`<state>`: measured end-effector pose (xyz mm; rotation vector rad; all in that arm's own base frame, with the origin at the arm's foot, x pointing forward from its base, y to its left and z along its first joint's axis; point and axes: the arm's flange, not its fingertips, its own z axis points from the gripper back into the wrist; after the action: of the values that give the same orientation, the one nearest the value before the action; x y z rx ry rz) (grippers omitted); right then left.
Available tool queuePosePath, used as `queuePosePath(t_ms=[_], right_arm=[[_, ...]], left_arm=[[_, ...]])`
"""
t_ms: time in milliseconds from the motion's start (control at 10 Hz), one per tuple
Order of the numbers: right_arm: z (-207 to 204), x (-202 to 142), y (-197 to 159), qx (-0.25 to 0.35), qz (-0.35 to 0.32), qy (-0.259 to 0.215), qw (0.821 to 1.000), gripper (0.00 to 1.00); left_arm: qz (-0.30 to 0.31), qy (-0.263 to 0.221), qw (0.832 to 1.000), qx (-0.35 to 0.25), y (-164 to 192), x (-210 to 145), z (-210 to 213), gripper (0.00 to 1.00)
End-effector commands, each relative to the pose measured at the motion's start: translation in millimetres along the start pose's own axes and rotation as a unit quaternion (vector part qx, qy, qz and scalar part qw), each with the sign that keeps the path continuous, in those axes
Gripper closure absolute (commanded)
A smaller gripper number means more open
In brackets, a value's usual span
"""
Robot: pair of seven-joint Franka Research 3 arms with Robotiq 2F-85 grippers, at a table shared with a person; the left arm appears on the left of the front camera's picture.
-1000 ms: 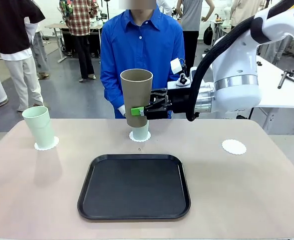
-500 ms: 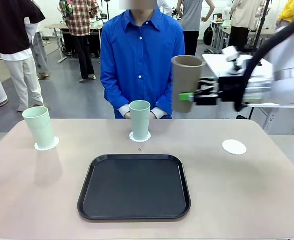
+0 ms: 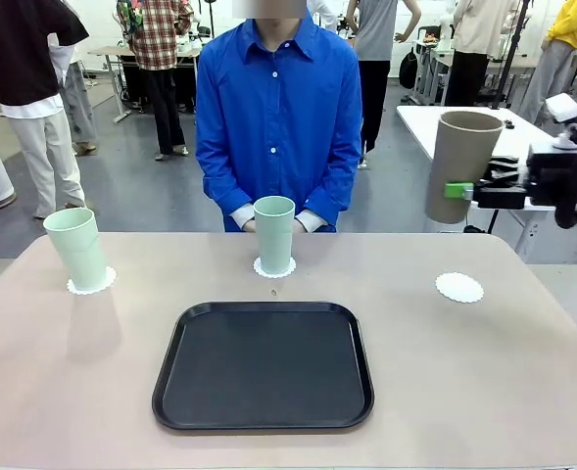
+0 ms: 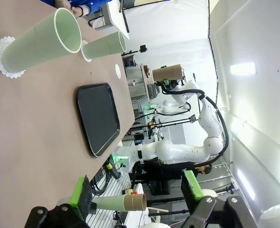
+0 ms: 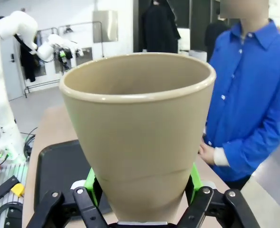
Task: Place coasters on the table and set cups on them.
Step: Take one Reusable plastic cup from the Flat Tray and place it on a coaster set by the human.
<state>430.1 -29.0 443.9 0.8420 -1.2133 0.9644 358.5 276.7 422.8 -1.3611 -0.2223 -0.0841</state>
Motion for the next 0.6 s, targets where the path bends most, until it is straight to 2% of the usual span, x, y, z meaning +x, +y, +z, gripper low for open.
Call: queuePosePath(t_ms=[0,200,400,500], right_arm=[[11.5,-10.0,-3.5,-0.007,-0.011,0.007,1.000,0.18],[28.3,-24.7,-13.6,-0.026,-0.008,0.008,1.000,0.18],[29.4,-28.5,-10.4,-0.032,-0.007,-0.018,0.999,0.18],[30.1,-25.2,-12.8,-0.030,-0.016,0.007,0.999,0.18]], left_arm=[[-0.002,-0.006,1.000,0.000,-2.3,0.7,0.7,0.00],[-0.002,-0.006,1.000,0.000,-2.3,0.7,0.7,0.00],[-0.002,-0.006,1.000,0.000,-2.3,0.7,0.7,0.00],[-0.002,-0.006,1.000,0.000,-2.3,0.7,0.7,0.00]])
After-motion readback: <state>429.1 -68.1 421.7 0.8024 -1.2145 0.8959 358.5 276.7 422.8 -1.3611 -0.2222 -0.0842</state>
